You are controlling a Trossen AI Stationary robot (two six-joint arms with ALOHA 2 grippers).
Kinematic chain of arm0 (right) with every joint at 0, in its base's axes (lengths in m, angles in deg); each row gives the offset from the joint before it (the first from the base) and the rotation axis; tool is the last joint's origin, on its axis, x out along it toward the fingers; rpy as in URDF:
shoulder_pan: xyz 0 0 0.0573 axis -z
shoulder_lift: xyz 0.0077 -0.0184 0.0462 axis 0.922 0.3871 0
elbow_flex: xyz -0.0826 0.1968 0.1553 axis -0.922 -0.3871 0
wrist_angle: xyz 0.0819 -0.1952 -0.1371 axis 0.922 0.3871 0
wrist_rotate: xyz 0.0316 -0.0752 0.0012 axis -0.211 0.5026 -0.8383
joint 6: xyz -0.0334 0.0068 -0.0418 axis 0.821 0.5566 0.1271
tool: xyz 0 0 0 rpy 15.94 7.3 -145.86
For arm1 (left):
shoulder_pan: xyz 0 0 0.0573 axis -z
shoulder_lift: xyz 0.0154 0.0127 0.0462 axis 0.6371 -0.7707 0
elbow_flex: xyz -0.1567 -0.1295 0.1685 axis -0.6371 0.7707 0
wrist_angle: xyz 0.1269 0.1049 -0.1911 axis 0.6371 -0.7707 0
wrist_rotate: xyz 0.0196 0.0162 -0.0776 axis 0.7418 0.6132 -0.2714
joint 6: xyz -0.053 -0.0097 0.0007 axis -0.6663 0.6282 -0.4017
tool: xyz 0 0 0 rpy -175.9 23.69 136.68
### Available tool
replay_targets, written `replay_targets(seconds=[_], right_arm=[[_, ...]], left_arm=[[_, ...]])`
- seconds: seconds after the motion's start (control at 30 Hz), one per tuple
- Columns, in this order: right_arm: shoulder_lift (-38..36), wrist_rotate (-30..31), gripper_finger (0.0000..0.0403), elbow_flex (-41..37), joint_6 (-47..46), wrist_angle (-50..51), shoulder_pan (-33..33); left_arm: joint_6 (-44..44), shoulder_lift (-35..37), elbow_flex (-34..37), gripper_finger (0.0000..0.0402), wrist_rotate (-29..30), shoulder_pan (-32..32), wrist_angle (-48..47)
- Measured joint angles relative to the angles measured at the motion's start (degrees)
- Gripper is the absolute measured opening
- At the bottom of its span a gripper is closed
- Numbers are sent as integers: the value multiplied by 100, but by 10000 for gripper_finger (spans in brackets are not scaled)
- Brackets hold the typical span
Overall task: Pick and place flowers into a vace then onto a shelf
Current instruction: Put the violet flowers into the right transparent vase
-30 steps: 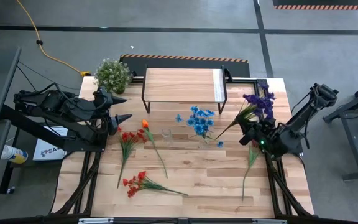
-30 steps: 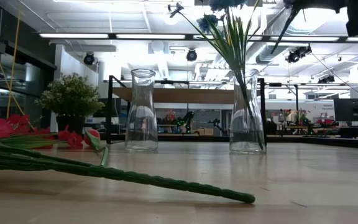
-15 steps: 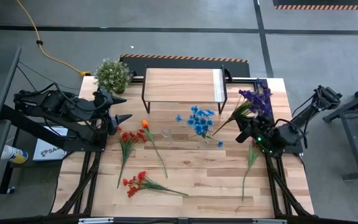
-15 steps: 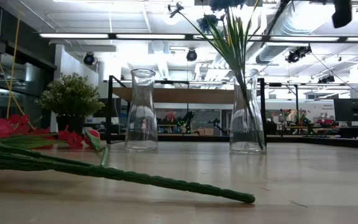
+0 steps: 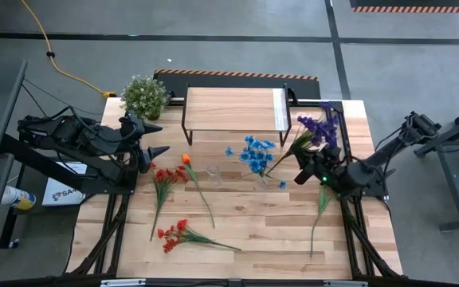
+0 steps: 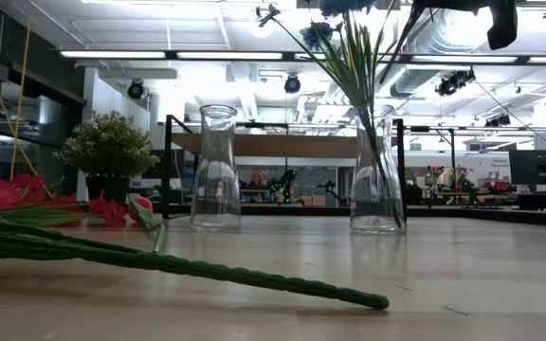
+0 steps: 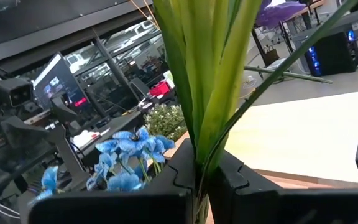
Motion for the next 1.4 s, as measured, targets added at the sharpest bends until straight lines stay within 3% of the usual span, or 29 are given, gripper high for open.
replay_targets(seconds=[0.67,1.4], right_arm=[[676,178,11,0,24,4,0],[694,-125,18,2,-233,487,0]], left_arm=[[0,-1,0,360,13,0,0],[7,0,-2,360,26,0,0]])
